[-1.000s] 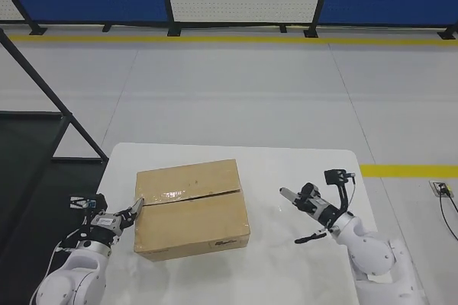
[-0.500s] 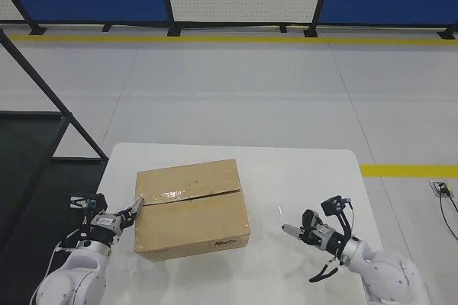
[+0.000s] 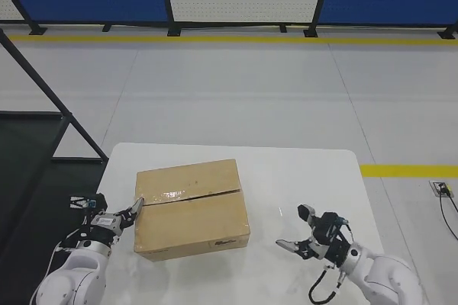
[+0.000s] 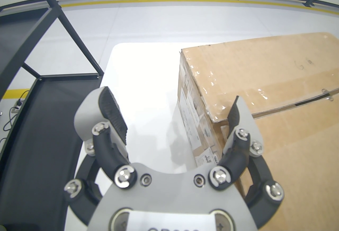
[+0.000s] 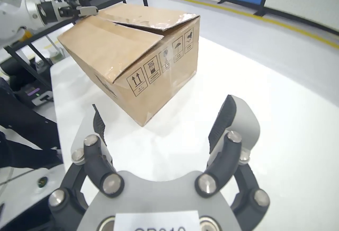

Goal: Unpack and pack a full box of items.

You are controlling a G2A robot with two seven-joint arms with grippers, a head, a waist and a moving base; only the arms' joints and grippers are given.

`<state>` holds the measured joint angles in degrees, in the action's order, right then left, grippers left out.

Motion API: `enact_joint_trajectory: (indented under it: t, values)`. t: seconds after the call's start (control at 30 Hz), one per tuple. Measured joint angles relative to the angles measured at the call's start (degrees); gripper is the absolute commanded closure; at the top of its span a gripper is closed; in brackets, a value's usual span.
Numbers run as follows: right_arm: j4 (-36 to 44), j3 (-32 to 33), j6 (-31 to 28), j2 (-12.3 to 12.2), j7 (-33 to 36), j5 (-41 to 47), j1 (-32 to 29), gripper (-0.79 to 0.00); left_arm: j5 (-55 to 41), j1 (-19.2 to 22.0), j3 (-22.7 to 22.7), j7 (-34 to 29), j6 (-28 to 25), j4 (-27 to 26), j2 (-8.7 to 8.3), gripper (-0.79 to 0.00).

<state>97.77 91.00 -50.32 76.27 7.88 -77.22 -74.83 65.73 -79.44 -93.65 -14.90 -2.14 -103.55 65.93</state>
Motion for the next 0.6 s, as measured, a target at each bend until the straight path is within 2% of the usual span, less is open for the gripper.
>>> enact_joint_trajectory:
  t: [0.1, 0.2, 0.53, 0.6]
  values:
    - [-0.9, -3.2, 6.7, -0.2, -9.9, -14.6, -0.8, -0.785, 0.0, 0.0, 0.0, 0.0, 0.0, 0.0, 0.00, -0.785]
    - [-2.0, -5.1, 12.2, -0.3, -12.2, -23.8, -1.0, -0.785, 0.0, 0.0, 0.0, 0.0, 0.0, 0.0, 0.00, -0.785]
    - [-2.0, -5.0, 11.0, -0.3, -11.7, -22.6, -1.0, -0.785, 0.0, 0.0, 0.0, 0.0, 0.0, 0.0, 0.00, -0.785]
    - [-3.2, -6.7, 10.9, -0.2, -10.5, -22.3, 0.0, -0.785, 0.0, 0.0, 0.0, 0.0, 0.0, 0.0, 0.00, -0.785]
